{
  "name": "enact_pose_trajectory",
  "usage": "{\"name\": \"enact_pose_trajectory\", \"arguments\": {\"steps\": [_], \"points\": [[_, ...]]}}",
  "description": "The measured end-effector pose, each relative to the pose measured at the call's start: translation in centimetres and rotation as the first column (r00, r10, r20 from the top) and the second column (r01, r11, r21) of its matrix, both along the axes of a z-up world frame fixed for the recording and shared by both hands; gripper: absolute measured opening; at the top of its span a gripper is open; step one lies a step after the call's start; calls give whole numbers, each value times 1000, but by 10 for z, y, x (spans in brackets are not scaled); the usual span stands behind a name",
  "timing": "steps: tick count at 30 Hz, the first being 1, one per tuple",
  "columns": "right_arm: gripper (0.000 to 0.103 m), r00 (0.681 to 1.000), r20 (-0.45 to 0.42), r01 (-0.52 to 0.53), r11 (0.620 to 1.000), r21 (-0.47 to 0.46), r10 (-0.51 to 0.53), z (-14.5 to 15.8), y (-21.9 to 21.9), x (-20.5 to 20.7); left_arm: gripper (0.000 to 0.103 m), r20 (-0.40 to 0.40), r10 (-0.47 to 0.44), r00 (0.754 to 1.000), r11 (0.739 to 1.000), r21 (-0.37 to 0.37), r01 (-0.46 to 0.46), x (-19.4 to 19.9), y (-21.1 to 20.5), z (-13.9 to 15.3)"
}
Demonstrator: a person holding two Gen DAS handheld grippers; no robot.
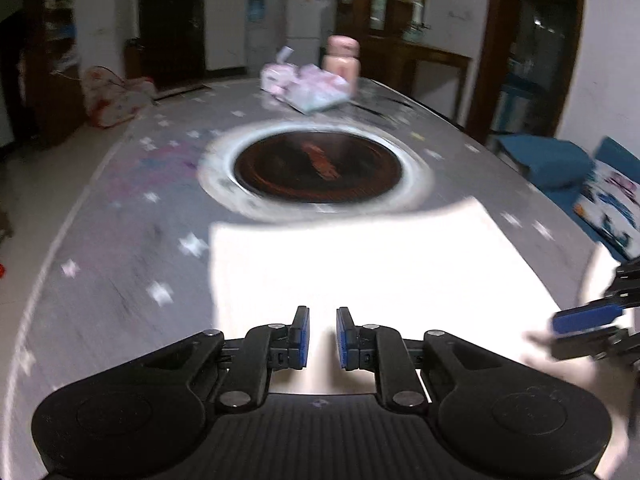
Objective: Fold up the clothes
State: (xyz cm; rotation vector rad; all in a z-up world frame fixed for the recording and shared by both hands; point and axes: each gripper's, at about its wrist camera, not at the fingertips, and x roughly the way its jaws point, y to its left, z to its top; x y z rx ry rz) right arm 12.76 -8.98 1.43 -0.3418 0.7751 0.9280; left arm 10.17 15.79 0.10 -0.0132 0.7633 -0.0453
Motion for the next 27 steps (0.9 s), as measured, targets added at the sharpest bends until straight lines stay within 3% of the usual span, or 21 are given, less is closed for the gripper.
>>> {"name": "enact_pose_trajectory", "arguments": {"steps": [4,6,9,17,21,23,27], "points": [[16,1000,10,-4,998,-58,4,-15,-6,-26,17,-13,-26,1000,999,24,27,-26,-16,-13],[17,1000,13,30,997,-77,-29,-21,-17,-31,17,8,-13,1000,998,54,13,-33,-15,-16],[17,998,23,65,995,-81,-63,-20,-32,-35,17,9,27,1000,999,40,-27,-34,-8,-16],[26,995,21,98,995,-17,-98,-14,-30,-39,19,22,60,998,997,44,-61,-37,-9,-17],[29,993,22,113,993,-14,-113,-18,-40,-50,26,14,68,998,997,46,-69,-36,-8,-16],[35,988,18,151,988,22,-151,-11,-55,-54,26,12,71,997,996,48,-71,-36,-9,-16],[36,954,50,296,955,29,-297,-3,-96,-49,28,-6,76,997,997,27,-76,-38,-15,-11]]}}
